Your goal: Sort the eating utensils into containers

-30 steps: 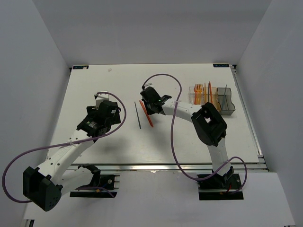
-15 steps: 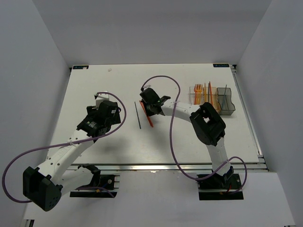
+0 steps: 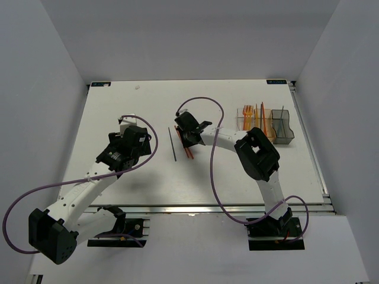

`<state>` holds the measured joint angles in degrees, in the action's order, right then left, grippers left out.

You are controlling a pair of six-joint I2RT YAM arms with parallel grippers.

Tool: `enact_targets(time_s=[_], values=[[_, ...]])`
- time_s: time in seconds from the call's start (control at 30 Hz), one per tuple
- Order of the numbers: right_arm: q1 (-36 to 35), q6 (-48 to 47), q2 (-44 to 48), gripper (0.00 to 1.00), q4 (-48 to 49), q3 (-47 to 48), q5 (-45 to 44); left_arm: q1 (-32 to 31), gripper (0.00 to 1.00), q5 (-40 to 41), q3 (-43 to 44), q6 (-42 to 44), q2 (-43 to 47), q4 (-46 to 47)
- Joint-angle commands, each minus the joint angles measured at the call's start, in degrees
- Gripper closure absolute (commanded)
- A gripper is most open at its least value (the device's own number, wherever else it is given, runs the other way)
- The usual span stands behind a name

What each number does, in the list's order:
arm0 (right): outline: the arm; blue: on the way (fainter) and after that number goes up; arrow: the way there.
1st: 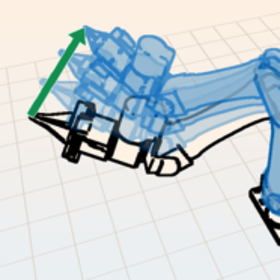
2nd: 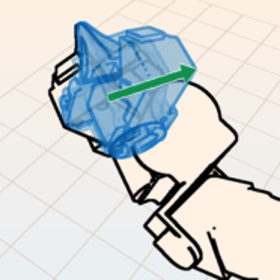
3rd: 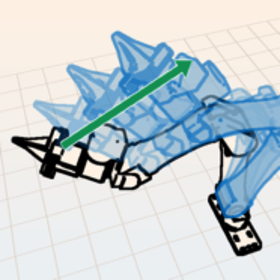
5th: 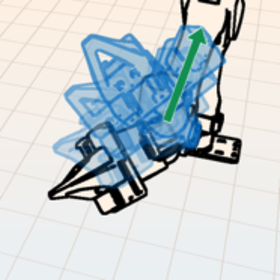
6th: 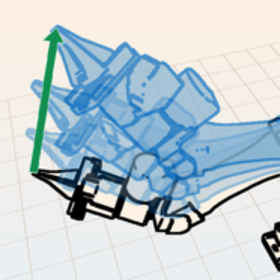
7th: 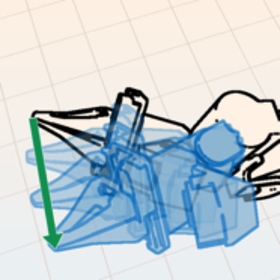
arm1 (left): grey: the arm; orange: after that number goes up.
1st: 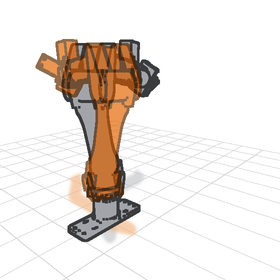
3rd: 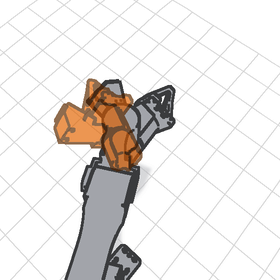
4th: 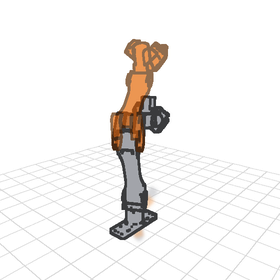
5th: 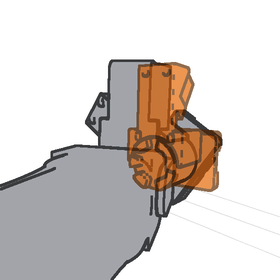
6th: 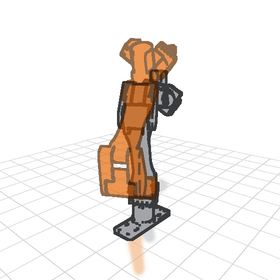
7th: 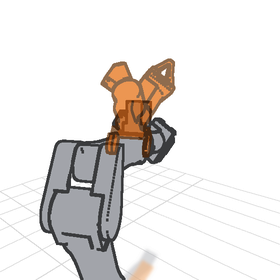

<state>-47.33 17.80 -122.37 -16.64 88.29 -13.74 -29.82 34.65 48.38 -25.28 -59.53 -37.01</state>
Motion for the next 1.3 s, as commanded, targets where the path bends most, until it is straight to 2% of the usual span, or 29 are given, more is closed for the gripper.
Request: enact_targets(time_s=[0.0,0.17,0.23,0.27,0.47,0.63,0.73,0.9,1.1,1.27], values=[[-0.31,-0.22,-1.47,0.73,-0.84,0.66,-0.33,0.12,0.02,-0.2,0.22,0.49,1.08,0.8],[0.05,-0.75,-3.58,0.75,-2.77,0.83,0.29,0.2,0.02,-0.29,0.22,0.49,1.17,0.8],[0.13,-1.37,-4.81,0.86,-5.83,1.79,-0.76,0.2,0.02,-0.2,0.22,0.49,1.17,0.8],[0.22,-1.37,-4.99,1.0,-6.64,1.97,-1.37,0.2,0.02,-0.29,0.22,0.49,1.17,0.8],[1.88,-1.28,1.42,1.0,-5.25,-1.45,-2.17,0.2,0.02,-0.38,0.31,0.49,1.34,0.8],[5.4,-2.16,11.96,1.0,-3.4,-4.17,-1.38,0.2,0.02,-0.29,0.31,0.49,1.43,0.8],[9.7,-3.91,17.59,1.0,-3.4,-6.72,-1.9,0.2,0.02,-0.29,0.22,0.49,1.69,0.8],[24.11,-12.08,24.97,1.0,-0.24,-12.52,-1.11,0.2,0.02,-1.08,0.14,0.58,1.7,1.07],[38.7,-22.44,25.25,1.0,5.73,-11.39,-1.29,0.2,0.02,-1.78,-0.04,0.84,2.4,1.51],[48.45,-25.44,22.35,1.0,11.01,-10.51,6.08,0.12,0.02,-2.22,-0.04,0.93,2.4,1.59]])
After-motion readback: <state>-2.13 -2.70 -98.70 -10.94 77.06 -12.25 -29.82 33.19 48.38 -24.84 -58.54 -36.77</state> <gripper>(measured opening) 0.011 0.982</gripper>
